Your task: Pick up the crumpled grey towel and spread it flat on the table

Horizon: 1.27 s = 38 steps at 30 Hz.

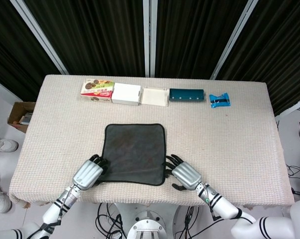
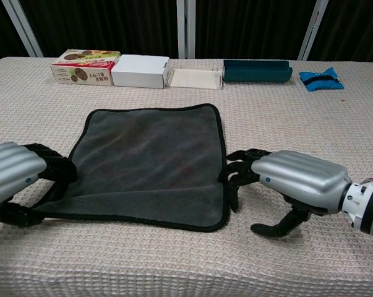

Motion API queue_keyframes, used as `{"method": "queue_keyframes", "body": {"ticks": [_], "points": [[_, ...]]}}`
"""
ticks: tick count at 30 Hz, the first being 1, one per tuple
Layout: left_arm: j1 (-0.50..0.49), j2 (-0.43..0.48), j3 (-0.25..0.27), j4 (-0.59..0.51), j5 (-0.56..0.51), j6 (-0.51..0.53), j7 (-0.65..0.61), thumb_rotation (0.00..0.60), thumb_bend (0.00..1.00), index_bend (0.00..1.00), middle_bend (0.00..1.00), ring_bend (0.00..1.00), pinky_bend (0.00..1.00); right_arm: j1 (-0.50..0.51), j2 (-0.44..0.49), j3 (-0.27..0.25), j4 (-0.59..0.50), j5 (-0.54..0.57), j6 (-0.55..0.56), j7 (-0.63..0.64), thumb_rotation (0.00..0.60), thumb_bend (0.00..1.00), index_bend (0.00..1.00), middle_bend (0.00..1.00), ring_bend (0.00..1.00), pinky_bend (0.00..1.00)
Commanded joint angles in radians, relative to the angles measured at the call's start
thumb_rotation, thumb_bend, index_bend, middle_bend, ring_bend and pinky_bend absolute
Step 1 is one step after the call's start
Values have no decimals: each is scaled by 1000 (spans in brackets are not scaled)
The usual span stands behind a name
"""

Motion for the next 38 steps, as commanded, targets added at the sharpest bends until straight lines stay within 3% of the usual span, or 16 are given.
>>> {"method": "queue_keyframes", "body": {"ticks": [1,5,8,11,14,17,20,24,31,38], "points": [[16,25,-7,-70,-49,-23,81,597,175,198,192,206,238,-11,8,1,-14,-13,18,-3,600,41,191,90,0,0],[34,50,-16,-134,-64,-1,101,515,117,92,150,178,238,-28,44,8,-50,-40,64,-9,600,0,69,64,0,0],[43,90,-15,-191,-65,10,96,474,96,74,136,167,235,-45,90,15,-91,-54,104,-21,600,0,60,57,0,0],[45,154,-23,-277,-81,12,48,469,74,74,134,162,233,-66,150,29,-137,-60,153,-37,600,0,52,53,0,0],[59,226,-71,-342,-105,68,-49,473,66,78,134,163,233,-95,214,55,-173,-42,211,-58,600,4,52,53,0,0],[82,276,-134,-327,-141,146,-99,517,66,88,134,162,228,-130,269,89,-197,-2,267,-61,600,104,64,89,0,0],[108,320,-194,-256,-199,202,-159,599,65,117,141,162,220,-177,329,125,-197,63,327,-49,600,229,148,123,0,0],[148,349,-229,-134,-258,232,-259,600,65,137,147,163,211,-238,405,145,-191,151,356,6,600,262,189,126,0,0],[239,356,-190,-13,-219,319,-356,600,66,140,148,162,188,-365,452,99,-148,141,446,104,600,260,175,104,0,0],[331,359,-107,-61,-126,402,-377,600,66,140,149,162,188,-491,447,56,-115,60,574,210,600,285,159,83,0,0]]}}
